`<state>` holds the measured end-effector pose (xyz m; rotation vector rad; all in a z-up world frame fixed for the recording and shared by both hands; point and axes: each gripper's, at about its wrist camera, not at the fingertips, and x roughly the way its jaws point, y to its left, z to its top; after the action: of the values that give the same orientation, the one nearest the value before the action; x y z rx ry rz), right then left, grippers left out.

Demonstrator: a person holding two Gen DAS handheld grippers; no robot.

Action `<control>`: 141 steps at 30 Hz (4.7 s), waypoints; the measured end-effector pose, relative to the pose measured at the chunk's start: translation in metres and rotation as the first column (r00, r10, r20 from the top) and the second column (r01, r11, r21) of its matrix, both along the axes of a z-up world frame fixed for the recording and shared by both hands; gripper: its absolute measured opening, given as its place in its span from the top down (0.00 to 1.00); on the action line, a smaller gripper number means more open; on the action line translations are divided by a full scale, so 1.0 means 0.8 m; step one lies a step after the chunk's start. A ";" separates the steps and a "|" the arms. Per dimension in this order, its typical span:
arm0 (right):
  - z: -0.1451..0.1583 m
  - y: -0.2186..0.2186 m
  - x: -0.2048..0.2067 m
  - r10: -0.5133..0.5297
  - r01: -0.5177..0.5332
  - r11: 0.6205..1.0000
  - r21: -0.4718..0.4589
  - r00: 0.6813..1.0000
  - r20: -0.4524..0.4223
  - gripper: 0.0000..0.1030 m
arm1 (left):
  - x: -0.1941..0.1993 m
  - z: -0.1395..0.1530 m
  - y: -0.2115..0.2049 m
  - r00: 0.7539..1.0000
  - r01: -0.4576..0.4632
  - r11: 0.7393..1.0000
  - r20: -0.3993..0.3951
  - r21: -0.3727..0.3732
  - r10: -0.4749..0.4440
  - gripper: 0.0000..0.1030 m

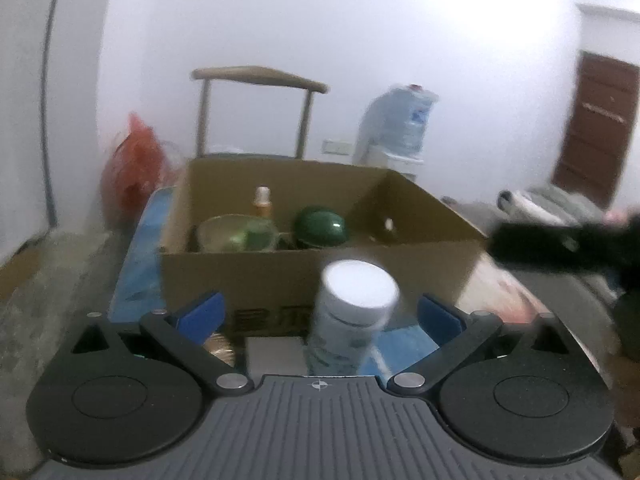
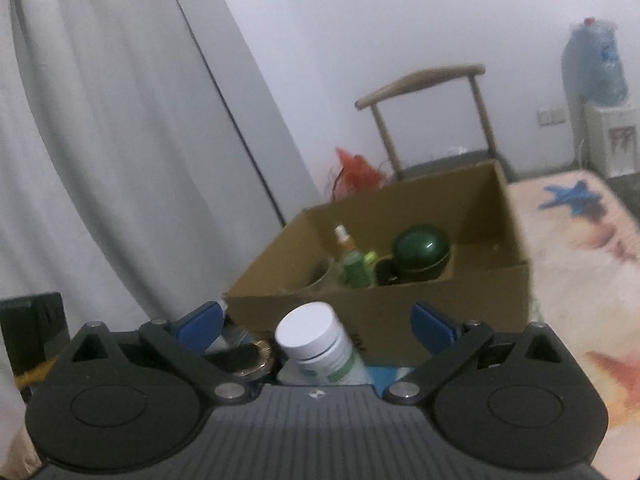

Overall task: Organize rigid objects
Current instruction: 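Grasp the white pill bottle with the right gripper, then carry the white pill bottle into the box and open the right gripper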

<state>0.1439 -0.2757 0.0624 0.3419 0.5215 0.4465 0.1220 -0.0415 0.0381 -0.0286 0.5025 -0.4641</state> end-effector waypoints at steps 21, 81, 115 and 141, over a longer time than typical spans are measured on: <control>-0.032 0.065 0.039 0.066 -0.076 0.987 -0.139 0.995 -0.074 0.32 | 0.005 -0.040 -0.066 0.990 0.034 0.973 0.125 0.228 -0.064 0.32; 0.091 0.045 0.041 0.226 -0.214 0.950 -0.226 0.974 0.028 0.46 | -0.013 0.085 -0.092 0.950 -0.010 0.962 0.302 0.274 -0.076 0.49; -0.015 -0.070 0.313 0.104 -0.175 0.914 -0.366 0.973 -0.205 0.47 | 0.253 0.013 -0.226 0.977 0.197 0.941 -0.140 0.274 -0.163 0.34; 0.071 -0.139 0.169 0.050 -0.051 0.999 -0.019 0.997 -0.063 0.30 | 0.147 0.113 -0.099 0.984 0.170 0.985 -0.057 0.035 -0.168 0.00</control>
<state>0.2795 -0.3870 0.1194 0.3245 0.5964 0.4804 0.2396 -0.1207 0.1284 0.0403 0.5701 -0.6205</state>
